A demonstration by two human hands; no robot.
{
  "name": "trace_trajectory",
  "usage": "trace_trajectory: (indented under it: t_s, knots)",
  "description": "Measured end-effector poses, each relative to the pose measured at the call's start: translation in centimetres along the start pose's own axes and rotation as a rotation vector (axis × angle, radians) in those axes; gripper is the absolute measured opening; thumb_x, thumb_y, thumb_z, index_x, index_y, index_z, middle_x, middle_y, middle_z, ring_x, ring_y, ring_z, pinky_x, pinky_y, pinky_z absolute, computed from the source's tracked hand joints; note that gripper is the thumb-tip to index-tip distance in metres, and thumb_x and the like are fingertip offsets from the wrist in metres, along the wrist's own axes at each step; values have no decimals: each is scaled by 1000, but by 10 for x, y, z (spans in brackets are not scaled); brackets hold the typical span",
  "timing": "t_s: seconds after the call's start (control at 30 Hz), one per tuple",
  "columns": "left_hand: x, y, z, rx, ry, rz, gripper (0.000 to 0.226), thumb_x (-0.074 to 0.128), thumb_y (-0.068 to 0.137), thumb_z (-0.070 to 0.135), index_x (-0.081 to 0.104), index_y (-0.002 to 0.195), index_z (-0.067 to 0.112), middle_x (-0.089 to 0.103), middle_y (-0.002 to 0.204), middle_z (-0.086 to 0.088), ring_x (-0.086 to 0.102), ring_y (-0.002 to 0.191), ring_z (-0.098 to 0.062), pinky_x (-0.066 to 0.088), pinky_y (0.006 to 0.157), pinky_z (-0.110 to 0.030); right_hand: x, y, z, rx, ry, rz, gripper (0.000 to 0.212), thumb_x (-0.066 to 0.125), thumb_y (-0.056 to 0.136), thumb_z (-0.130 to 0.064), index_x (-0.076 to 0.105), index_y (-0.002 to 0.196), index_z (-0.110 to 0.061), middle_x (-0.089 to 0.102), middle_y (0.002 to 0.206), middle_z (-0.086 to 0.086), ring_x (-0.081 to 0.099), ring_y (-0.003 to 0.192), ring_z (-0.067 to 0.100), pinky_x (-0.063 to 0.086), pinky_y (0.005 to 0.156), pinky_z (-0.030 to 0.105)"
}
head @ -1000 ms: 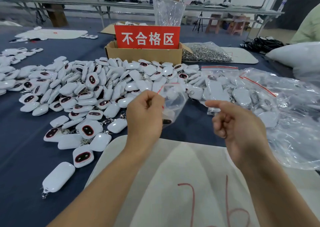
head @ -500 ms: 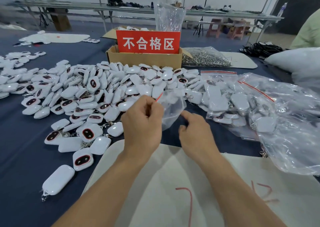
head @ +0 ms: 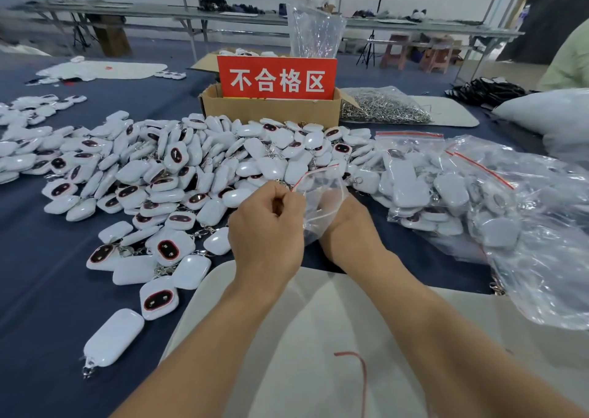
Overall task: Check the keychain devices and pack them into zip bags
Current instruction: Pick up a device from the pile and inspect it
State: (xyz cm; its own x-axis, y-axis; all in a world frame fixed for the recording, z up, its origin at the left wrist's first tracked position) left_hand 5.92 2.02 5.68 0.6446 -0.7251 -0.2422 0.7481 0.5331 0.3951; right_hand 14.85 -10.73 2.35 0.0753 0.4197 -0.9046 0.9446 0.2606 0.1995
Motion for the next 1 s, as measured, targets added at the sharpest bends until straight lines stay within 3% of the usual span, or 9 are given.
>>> trace_trajectory:
  t_s: [0.1, 0.23, 0.37, 0.43, 0.57, 0.7, 0.83, 0.9, 1.0]
  knots:
    - [1, -2, 3, 15, 12, -17, 25, 51, 81, 33, 46, 58, 24, 45, 51, 11, 41, 55, -11, 31, 55, -32, -20, -33, 13, 114, -33, 90, 31, 61, 90, -17, 44, 65, -23, 50, 67, -7, 54, 68, 23, 29, 55, 31]
    - [8, -8, 6, 26, 22, -82, 23, 52, 81, 32, 48, 59, 25, 46, 51, 13, 41, 54, -11, 33, 56, -32, -44, -72, 35, 228, 54, 170, 22, 70, 89, -30, 55, 74, -24, 65, 73, -6, 61, 79, 25, 45, 68, 35]
    - [15, -17, 10, 78, 89, -141, 21, 52, 81, 36, 51, 62, 27, 51, 53, 16, 46, 55, -8, 30, 55, -30, -63, -107, 61, 393, 500, 397, 16, 77, 85, -22, 66, 75, -27, 71, 70, -21, 69, 70, 1, 56, 72, 23]
    - [22, -21, 10, 99, 145, -187, 19, 54, 81, 39, 53, 65, 28, 54, 54, 17, 48, 56, -7, 34, 55, -30, -64, -118, 77, 513, 605, 441, 15, 75, 81, -14, 67, 78, -27, 72, 68, -23, 71, 65, 1, 59, 73, 29]
    - [33, -32, 11, 176, 297, -270, 23, 63, 83, 34, 54, 65, 25, 60, 64, 18, 53, 65, -4, 32, 53, -24, -69, -120, 84, 568, 531, 429, 23, 61, 84, -6, 69, 89, -27, 68, 60, -22, 64, 63, 1, 49, 60, 13]
    - [30, -30, 10, 162, 358, -240, 24, 53, 77, 42, 52, 62, 23, 60, 66, 21, 53, 70, -3, 28, 52, -25, -61, -111, 72, 567, 484, 323, 21, 52, 99, -34, 70, 102, -25, 70, 89, -8, 63, 99, 24, 48, 84, 37]
    - [26, -24, 8, 130, 380, -206, 25, 50, 74, 44, 50, 59, 25, 59, 66, 28, 53, 77, 3, 28, 53, -26, -51, -102, 53, 401, 25, 133, 22, 49, 102, -36, 57, 110, -17, 59, 117, 7, 55, 111, 32, 42, 93, 44]
    - [26, -25, 6, 130, 385, -215, 25, 51, 76, 44, 50, 60, 25, 59, 67, 28, 53, 77, 3, 28, 53, -26, -54, -103, 54, 412, 116, 163, 8, 53, 100, -27, 54, 107, -24, 62, 111, 2, 57, 105, 30, 46, 88, 43]
    - [31, -27, 5, 158, 422, -254, 26, 57, 81, 43, 52, 62, 26, 60, 70, 30, 54, 79, 5, 29, 54, -25, -59, -108, 63, 435, 440, 278, 10, 60, 96, -20, 53, 100, -26, 66, 91, -4, 60, 85, 24, 46, 71, 37]
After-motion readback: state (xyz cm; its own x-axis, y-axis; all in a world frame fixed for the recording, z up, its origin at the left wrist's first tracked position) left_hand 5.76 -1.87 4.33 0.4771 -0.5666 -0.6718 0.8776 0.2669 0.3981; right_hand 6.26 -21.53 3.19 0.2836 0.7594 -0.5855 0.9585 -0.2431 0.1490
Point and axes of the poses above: each hand's wrist, its own y-axis towards the middle knuckle, its own x-axis out of the palm, z = x × y, the point moved 7 cm from there along y, towards the middle knuckle
